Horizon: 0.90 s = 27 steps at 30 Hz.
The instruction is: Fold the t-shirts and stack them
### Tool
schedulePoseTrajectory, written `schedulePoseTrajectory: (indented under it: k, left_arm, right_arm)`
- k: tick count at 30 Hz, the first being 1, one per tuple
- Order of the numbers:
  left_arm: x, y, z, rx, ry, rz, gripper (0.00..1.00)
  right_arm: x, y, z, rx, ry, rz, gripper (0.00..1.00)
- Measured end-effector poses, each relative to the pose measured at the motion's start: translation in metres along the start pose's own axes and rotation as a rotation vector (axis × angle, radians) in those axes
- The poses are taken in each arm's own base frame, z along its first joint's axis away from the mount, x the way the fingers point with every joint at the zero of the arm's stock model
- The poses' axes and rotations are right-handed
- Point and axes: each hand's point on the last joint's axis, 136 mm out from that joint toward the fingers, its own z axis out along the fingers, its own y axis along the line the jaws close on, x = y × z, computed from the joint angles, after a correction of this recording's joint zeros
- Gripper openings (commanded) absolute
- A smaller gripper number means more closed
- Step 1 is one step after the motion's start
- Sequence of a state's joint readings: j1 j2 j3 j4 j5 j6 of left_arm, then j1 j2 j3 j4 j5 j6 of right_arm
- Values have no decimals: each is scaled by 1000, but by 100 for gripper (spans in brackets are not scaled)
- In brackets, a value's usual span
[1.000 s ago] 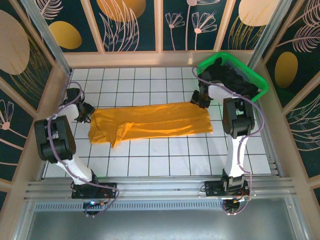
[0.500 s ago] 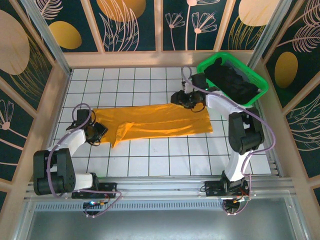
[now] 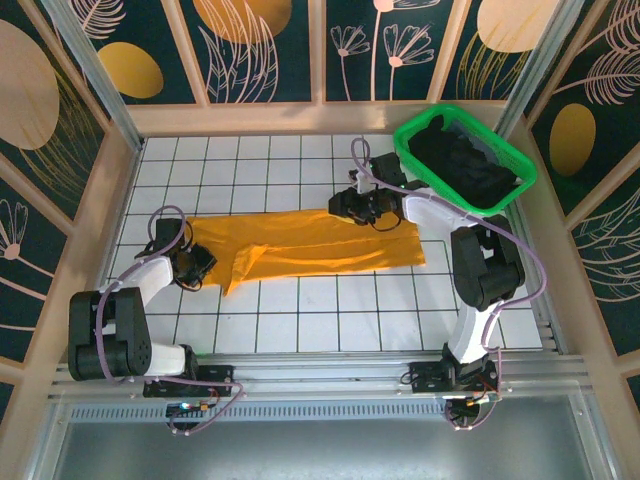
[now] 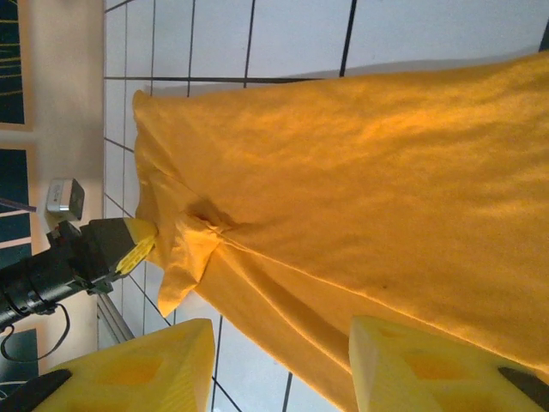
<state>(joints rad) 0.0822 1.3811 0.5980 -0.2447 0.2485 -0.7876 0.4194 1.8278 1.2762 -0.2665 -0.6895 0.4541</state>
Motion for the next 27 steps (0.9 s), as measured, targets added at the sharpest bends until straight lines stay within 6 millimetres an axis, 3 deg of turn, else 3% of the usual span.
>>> schedulePoseTrajectory:
  k: [10,22,27]
  left_arm:
    - [-3,-4,-7,2,-9,6,4]
    - [-45,-48,-41,39,-105,13,13]
    - [-61,-60,-37,26,-111,23,15]
  right_arm:
    - [2,-3,1,5,4,13,45]
    - [1,-4,1,10,0,14,45]
    - [0,-6,-1,12,-3,17,45]
